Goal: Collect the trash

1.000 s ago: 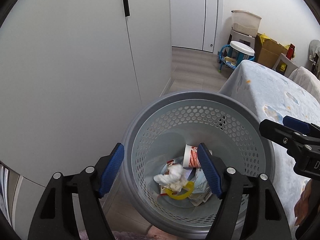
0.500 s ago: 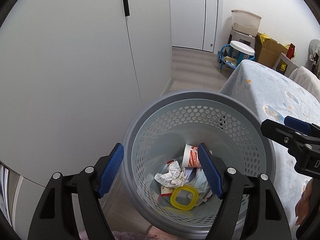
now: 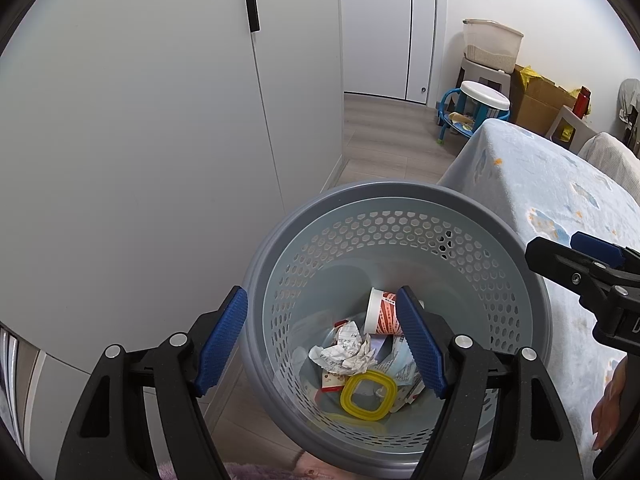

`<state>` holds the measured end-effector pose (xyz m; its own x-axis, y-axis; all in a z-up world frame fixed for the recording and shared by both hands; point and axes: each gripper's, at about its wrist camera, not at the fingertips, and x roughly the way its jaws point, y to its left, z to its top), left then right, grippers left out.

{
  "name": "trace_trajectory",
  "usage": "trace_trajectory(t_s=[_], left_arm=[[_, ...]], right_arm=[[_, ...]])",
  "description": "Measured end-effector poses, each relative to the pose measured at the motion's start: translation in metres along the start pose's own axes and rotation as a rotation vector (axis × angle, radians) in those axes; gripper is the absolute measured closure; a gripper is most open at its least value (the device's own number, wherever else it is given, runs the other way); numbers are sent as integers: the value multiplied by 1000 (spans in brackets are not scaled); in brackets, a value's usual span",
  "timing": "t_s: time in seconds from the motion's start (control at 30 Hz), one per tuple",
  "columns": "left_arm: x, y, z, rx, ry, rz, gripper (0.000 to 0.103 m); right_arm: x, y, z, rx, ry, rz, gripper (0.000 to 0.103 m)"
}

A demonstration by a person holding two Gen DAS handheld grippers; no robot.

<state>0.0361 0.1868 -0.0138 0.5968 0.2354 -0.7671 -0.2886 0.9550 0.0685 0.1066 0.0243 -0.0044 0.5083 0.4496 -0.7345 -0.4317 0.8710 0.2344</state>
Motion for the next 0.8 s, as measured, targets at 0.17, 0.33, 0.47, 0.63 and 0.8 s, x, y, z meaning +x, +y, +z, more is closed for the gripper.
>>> trace_trajectory(t_s=[0.17,0.33,0.47,0.63,0.8], left_arm=[[0,0,0,2,0,1,29],[1,0,-1,0,1,-5,29],[0,0,-1,4,2,-6,29],[-2,-2,-1,9,-5,-6,28],[-2,-2,-2,2,-7,0,25]], right_arm=[[0,0,0,-1,-1,0,7],[0,0,-1,1,2,-1,7],[0,0,0,0,2,-1,7],[0,0,0,2,0,-3,7],[-1,0,1,2,-1,-4,7]])
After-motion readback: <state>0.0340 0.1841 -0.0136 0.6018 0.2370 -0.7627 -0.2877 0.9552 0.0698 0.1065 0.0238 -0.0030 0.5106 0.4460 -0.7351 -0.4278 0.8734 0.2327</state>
